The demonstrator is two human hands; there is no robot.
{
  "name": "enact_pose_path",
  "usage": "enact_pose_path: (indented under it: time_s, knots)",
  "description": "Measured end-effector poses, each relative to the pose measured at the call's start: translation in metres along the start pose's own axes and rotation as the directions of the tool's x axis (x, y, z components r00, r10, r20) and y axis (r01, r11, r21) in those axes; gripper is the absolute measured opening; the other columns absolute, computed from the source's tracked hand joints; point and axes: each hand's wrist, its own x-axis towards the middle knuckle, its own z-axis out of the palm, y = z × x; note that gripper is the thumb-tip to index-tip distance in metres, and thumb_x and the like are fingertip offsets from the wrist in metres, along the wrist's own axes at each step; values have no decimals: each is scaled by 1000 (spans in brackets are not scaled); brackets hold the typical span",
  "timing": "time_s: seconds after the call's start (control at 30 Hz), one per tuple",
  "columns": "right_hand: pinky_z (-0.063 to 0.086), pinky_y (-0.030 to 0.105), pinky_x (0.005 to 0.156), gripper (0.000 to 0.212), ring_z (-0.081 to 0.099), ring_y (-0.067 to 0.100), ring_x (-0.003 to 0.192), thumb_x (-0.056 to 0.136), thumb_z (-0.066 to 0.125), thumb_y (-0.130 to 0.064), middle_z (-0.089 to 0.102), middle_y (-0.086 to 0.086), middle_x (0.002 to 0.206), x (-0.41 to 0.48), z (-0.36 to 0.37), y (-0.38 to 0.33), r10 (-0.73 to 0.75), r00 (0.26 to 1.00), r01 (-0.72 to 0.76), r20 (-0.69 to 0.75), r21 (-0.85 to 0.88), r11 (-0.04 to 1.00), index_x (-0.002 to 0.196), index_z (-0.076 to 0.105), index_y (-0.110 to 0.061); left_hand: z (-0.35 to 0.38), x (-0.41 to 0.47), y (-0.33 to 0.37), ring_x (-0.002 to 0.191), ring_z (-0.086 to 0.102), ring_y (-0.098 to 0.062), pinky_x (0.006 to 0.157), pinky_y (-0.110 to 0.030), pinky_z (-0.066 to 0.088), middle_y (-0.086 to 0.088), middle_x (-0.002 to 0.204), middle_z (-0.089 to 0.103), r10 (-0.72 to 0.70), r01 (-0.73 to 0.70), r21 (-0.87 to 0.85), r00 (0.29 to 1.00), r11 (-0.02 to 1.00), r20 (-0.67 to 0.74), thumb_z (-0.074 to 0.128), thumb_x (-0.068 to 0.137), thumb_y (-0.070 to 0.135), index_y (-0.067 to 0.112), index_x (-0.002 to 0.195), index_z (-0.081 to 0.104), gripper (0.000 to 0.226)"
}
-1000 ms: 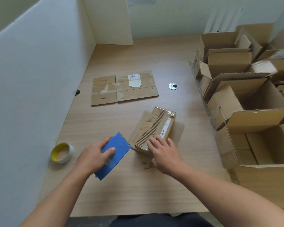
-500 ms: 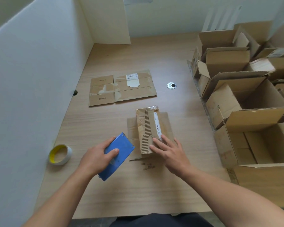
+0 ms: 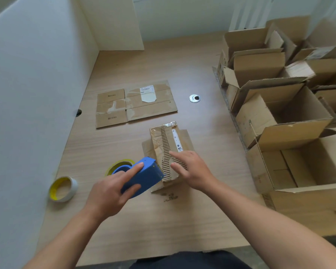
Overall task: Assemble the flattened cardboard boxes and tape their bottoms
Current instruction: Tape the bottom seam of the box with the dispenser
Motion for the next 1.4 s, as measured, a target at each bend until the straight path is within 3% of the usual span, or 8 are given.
enact_pose_path:
  time_s: [0.37,0.47,0.6,0.73,0.87,1.0,1.17,1.4]
  knots:
    - [35,26,110,59,41,5,136,97,63,-29,47,-7,149,16,-21,-21,-128,971,77,201,245,966,151,39,-34,-16,14,8,59,53,-20,49,-29,39,7,76,58,324,-316,159,946,936,-30,48,99,46,34,144,44,47]
    - [44,36,107,26,54,9,122,96,66,-27,61,-3,130,20,-19,-19,-79,983,28,163,293,956,121,68,-21,-19,14,8,59,53,-21,50,-30,41,6,76,58,356,-349,160,934,923,-15,50,99,45,33,144,44,47]
    - [49,43,100,6,62,13,109,93,70,-25,67,-2,110,16,-16,-17,-35,994,-7,103,381,925,90,71,-19,-20,12,11,59,54,-20,50,-29,42,6,76,59,362,-358,138,932,923,-4,52,96,43,31,142,46,48]
    - [49,28,93,9,62,7,104,90,73,-24,66,-6,106,8,-14,-11,-22,997,-9,78,371,928,81,70,-23,-20,11,17,69,56,-11,56,-21,40,9,82,66,264,-266,43,963,963,50,37,99,57,30,141,48,51]
    - [39,7,81,14,57,-3,97,90,73,-24,61,-8,105,-4,-19,-1,4,997,-28,76,308,951,77,69,-22,-18,13,17,91,63,-12,72,-16,42,13,113,70,134,-128,-42,961,991,240,42,87,65,43,145,42,62]
    - [45,22,82,22,58,13,99,92,69,-19,58,2,105,-21,-41,25,136,991,-129,1,334,934,71,62,-23,-24,16,5,96,60,-4,80,-8,40,26,122,60,9,23,-76,921,997,389,36,77,74,62,138,30,63]
    - [39,22,78,20,56,11,91,93,65,-21,57,-1,99,-44,-49,59,304,950,-309,70,342,887,76,60,-12,-34,21,2,106,52,16,81,-4,38,47,121,49,-55,149,-137,847,979,528,50,79,69,82,124,31,50]
    - [32,29,60,33,39,9,61,96,62,-33,43,-4,69,-27,-32,52,346,935,-352,77,327,877,70,48,-17,-24,48,11,105,56,5,90,-26,47,33,119,57,-186,277,-61,774,959,605,51,76,61,75,108,44,36]
